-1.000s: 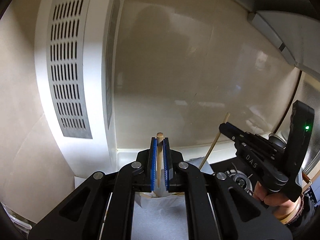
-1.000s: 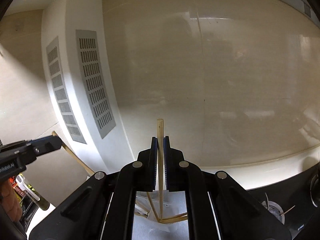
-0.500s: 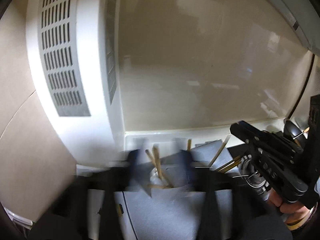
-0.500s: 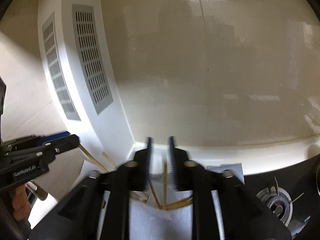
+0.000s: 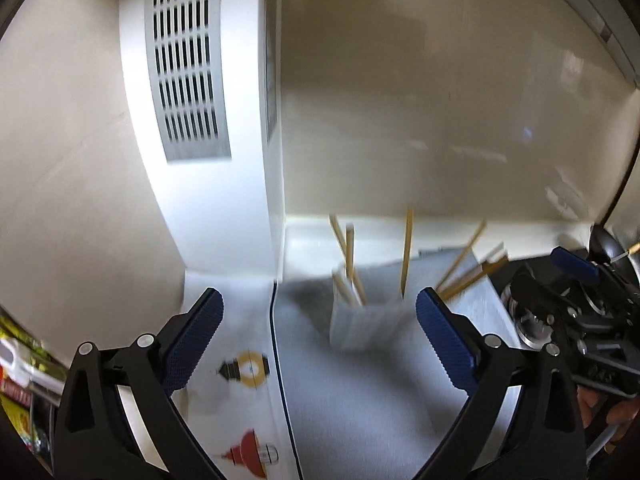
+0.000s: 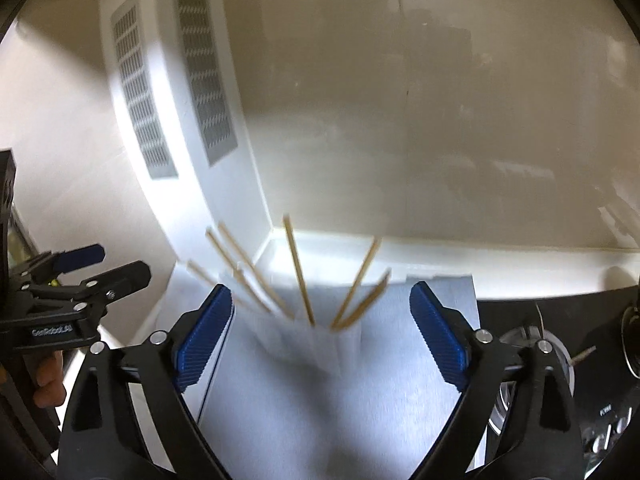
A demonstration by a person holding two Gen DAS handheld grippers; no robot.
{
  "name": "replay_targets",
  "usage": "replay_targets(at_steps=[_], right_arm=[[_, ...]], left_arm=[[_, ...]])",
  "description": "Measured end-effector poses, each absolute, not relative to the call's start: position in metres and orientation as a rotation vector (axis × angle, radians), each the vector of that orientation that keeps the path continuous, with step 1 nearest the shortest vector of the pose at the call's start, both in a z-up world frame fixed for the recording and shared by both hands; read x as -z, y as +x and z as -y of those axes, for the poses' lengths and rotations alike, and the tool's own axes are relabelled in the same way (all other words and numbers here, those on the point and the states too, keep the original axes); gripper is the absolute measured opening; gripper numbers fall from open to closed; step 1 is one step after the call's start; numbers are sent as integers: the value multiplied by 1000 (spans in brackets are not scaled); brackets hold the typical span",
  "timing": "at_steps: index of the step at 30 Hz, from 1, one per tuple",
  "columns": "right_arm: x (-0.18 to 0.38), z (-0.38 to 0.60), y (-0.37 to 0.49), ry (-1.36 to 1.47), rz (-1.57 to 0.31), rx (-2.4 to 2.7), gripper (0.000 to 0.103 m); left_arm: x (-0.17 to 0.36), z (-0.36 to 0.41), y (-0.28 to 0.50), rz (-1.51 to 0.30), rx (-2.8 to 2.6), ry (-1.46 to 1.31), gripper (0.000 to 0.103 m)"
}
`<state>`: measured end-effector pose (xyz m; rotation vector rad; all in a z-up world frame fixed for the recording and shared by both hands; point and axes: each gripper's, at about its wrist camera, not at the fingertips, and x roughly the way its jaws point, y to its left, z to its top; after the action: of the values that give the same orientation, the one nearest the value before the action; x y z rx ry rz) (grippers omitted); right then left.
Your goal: Organize utensils
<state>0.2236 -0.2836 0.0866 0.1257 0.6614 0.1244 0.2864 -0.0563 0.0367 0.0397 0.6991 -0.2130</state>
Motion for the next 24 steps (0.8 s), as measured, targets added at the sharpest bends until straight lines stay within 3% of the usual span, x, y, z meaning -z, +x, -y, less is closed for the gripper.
replay_targets(at_steps=[10, 24], right_arm=[[-30, 276, 191, 92, -819, -51, 98], [-23, 270, 185, 108, -853, -61, 98]], left_arm=[[10, 59, 259, -782, 159, 66, 94], [18, 61, 251, -802, 134, 93, 94]])
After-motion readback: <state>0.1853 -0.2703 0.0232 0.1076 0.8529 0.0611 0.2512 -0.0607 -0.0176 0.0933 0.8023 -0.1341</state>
